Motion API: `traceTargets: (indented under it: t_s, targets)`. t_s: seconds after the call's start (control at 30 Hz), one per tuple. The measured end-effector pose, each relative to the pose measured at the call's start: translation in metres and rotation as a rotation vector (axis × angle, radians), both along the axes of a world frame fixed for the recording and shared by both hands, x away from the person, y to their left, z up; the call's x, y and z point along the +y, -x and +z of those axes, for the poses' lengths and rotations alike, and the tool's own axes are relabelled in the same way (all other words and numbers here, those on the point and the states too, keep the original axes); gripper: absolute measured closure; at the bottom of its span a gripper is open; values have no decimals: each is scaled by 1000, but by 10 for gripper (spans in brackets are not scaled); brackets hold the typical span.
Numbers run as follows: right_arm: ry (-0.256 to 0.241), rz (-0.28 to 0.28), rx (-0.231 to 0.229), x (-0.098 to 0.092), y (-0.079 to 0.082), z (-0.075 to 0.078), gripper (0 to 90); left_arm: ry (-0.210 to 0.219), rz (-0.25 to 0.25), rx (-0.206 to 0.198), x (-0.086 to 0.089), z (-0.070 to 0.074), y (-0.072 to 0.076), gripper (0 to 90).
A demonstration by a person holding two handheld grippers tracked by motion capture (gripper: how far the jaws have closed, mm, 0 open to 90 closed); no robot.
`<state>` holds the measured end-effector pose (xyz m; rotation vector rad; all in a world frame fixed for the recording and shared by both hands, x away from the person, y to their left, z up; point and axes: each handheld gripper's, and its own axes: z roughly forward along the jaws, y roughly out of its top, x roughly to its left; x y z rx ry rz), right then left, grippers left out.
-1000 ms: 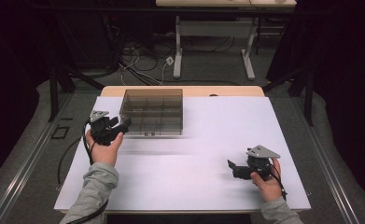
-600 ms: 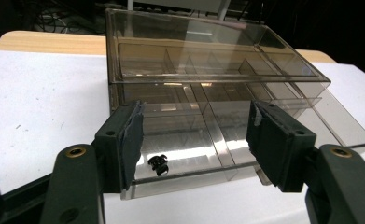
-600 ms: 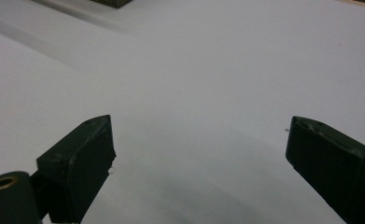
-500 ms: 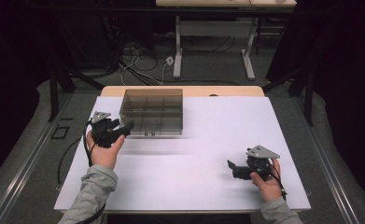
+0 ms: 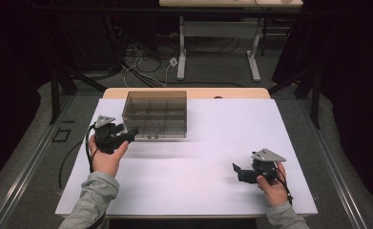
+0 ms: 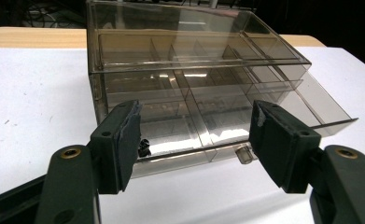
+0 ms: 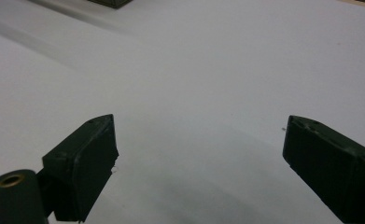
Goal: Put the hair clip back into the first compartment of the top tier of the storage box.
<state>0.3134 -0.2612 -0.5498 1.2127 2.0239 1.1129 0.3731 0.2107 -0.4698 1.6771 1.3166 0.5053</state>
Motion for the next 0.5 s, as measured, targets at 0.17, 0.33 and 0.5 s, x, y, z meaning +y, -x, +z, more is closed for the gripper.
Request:
traceTargets:
  t_s: [0.17,0.33,0.5]
  targets:
    - [10,8,2,0,0,0,100,-10,-20,-1,-3,1,3,346]
    - [13,10,-4,0,0,0,100,-13,-37,4,-6,1,6,346]
    - [10,15,1,0,0,0,100,-19,-51,11,-9,-1,8,346]
